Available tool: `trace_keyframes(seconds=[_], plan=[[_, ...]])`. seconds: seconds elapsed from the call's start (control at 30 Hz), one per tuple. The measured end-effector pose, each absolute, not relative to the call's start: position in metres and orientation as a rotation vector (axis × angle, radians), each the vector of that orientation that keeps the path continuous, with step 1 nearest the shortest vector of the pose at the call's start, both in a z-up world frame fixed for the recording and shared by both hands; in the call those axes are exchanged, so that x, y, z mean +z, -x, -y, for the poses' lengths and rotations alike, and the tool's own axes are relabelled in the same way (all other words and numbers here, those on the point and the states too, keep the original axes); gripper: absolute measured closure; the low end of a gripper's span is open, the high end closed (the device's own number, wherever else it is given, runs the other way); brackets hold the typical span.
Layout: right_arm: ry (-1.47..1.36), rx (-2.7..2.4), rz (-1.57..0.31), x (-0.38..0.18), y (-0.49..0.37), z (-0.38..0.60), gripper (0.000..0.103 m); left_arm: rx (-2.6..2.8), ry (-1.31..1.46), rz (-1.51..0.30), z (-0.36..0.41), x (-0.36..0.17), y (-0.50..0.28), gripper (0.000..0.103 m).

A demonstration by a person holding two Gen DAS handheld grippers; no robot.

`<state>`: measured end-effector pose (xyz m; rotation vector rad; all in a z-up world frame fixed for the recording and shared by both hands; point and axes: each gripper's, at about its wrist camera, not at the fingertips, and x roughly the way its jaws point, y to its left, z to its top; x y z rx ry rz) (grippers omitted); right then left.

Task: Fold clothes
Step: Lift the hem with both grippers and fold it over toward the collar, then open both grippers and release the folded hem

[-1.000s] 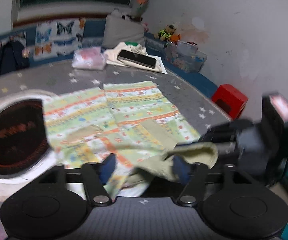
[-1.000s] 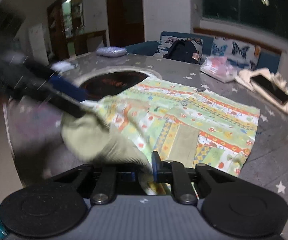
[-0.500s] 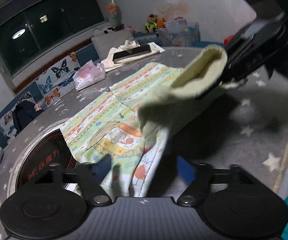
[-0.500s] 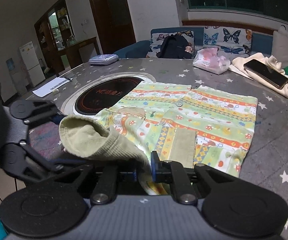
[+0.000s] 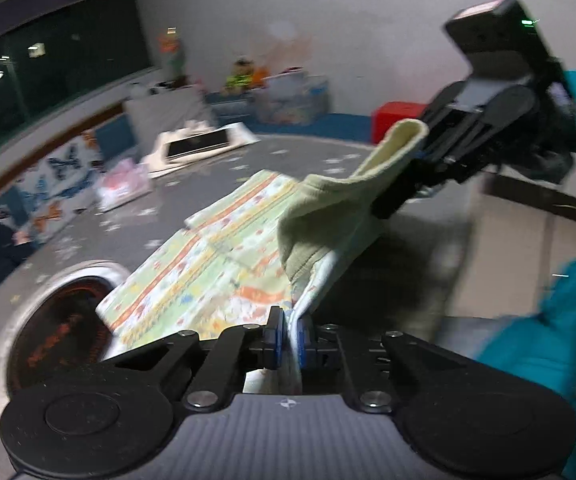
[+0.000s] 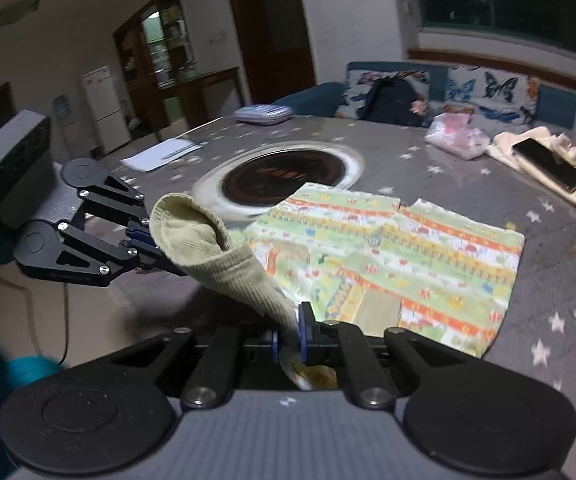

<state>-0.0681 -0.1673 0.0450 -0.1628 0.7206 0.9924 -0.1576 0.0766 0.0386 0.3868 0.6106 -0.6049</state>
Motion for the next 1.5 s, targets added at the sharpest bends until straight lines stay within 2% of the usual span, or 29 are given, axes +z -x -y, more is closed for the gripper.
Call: trace_keyframes(seconds=[0.17, 0.6, 0.93, 1.07, 1.2, 1.23, 1.27, 1.33, 1.4, 1.5], plan=[[0.155, 1.002, -0.748, 0.058, 0.068, 0.173, 0.095, -0.614, -0.346, -0.61, -0.073, 0.048, 0.152, 0.095], [0.26, 0.946, -0.673, 0.059, -0.052, 0.119, 0.095, -0.42, -0.228, -0.632, -0.106, 0.049, 0.02, 0.095], [0.265, 0.816, -0.752, -0.011, -0.125, 0.071, 0.094, -0.264, -0.213, -0.778, -0.112, -0.008, -0.055, 0.094], [0.195, 0.765, -0.765, -0.028, -0.129, 0.075, 0.08, -0.227, -0.178, -0.801, -0.117, -0.017, -0.061, 0.085], [0.182, 0.703, -0.724, -0.022, -0.121, 0.087, 0.073, -0.182, -0.177, -0.789, -0.119, -0.014, -0.061, 0.074], [0.182, 0.69, -0.711, -0.02, -0.117, 0.09, 0.066, -0.171, -0.174, -0.788, -0.12, -0.014, -0.061, 0.068], [0.179, 0.683, -0.695, -0.017, -0.113, 0.093, 0.063, -0.155, -0.174, -0.786, -0.121, -0.014, -0.063, 0.059], [0.168, 0.674, -0.668, -0.011, -0.102, 0.099, 0.06, -0.125, -0.171, -0.783, -0.122, -0.014, -0.065, 0.056], [0.149, 0.664, -0.658, -0.009, -0.092, 0.104, 0.052, -0.092, -0.151, -0.787, -0.126, -0.015, -0.067, 0.052], [0.117, 0.656, -0.649, -0.012, -0.077, 0.11, 0.049, -0.041, -0.129, -0.778, -0.13, -0.013, -0.067, 0.05]])
